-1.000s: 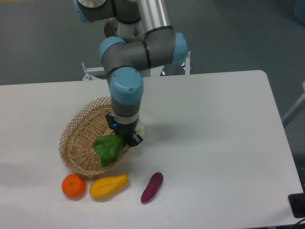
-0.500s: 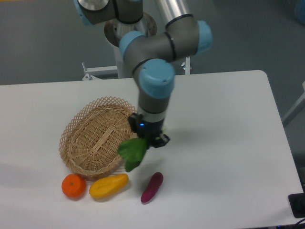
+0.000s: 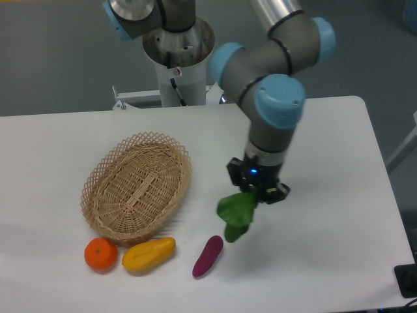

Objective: Pick up the green vegetable from the basket
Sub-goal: 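Lift the gripped bok choy up out of the basket, then carry the held bok choy away from the basket over the table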

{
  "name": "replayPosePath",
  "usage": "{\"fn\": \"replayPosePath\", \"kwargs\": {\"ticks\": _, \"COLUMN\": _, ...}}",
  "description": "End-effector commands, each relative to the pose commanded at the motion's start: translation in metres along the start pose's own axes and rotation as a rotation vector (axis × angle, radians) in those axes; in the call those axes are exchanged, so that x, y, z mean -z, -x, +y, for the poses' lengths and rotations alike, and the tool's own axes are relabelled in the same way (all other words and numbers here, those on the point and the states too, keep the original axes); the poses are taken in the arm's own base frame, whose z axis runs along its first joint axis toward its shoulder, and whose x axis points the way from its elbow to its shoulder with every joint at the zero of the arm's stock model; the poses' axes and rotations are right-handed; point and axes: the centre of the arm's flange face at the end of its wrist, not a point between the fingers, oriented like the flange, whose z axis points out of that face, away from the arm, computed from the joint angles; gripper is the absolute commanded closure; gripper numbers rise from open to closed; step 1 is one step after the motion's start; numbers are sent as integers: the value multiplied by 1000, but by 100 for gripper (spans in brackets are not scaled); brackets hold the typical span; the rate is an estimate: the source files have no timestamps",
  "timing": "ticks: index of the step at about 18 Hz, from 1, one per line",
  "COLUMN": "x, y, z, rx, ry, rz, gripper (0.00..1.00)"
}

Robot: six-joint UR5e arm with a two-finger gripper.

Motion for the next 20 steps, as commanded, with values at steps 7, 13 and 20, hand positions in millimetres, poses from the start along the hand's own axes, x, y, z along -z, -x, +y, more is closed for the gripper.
{"fn": "replayPosePath", "kwargs": {"ticks": 7, "x": -7, "y": 35, "z": 20, "rx": -83, "ry": 90, "rz": 4, "gripper": 74}}
{"fn": "replayPosePath", "kwargs": {"ticks": 13, "x": -6, "y": 57, "z": 30, "rx": -58, "ry": 86, "rz": 27, "gripper": 73}}
{"fn": "replayPosePath", "kwargs": {"ticks": 20, "x": -6, "y": 59, "z": 32, "rx": -97, "ry": 90, "rz": 38, "gripper": 72}}
